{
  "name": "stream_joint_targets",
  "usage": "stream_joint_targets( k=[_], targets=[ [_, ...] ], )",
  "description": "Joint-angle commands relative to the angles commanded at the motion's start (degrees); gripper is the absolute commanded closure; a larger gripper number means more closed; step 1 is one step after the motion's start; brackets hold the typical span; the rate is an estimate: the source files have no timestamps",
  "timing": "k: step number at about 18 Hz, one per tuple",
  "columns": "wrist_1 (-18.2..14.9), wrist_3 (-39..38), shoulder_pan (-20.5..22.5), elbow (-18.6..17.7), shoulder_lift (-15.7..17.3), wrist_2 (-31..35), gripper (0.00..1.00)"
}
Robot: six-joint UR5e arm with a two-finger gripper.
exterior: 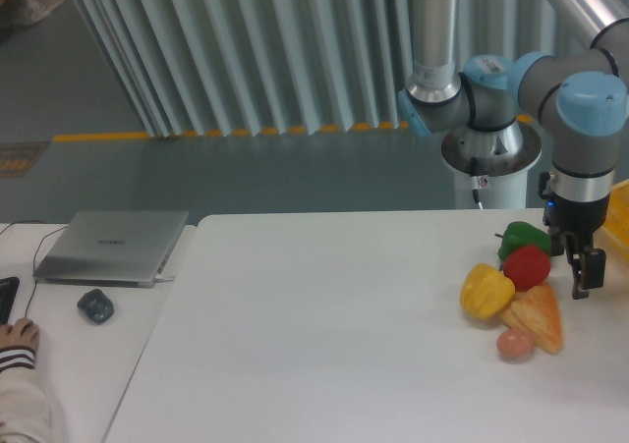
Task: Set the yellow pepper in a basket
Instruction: 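Lower the open gripper toward the yellow pepper among the vegetables, then move the gripper over the yellow pepper and descend onto it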
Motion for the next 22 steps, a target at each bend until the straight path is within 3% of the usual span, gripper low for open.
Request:
stream_joint_targets(
  k=[3,6,14,18,22],
  targets=[
    [-0.35,-1.23,-0.09,-0.35,0.09,0.0,0.0],
    [-0.35,-13.85,-0.88,-0.79,0.35,-0.35,0.0],
    [-0.35,-35.12,-5.26,-0.79,0.0,-1.14,0.0],
    [4.21,-43.4,-7.81,-0.44,-1.49,-1.14,0.0],
    [6.5,-48.68,-10.89,-0.53,-2.9,0.61,0.0]
  ],
)
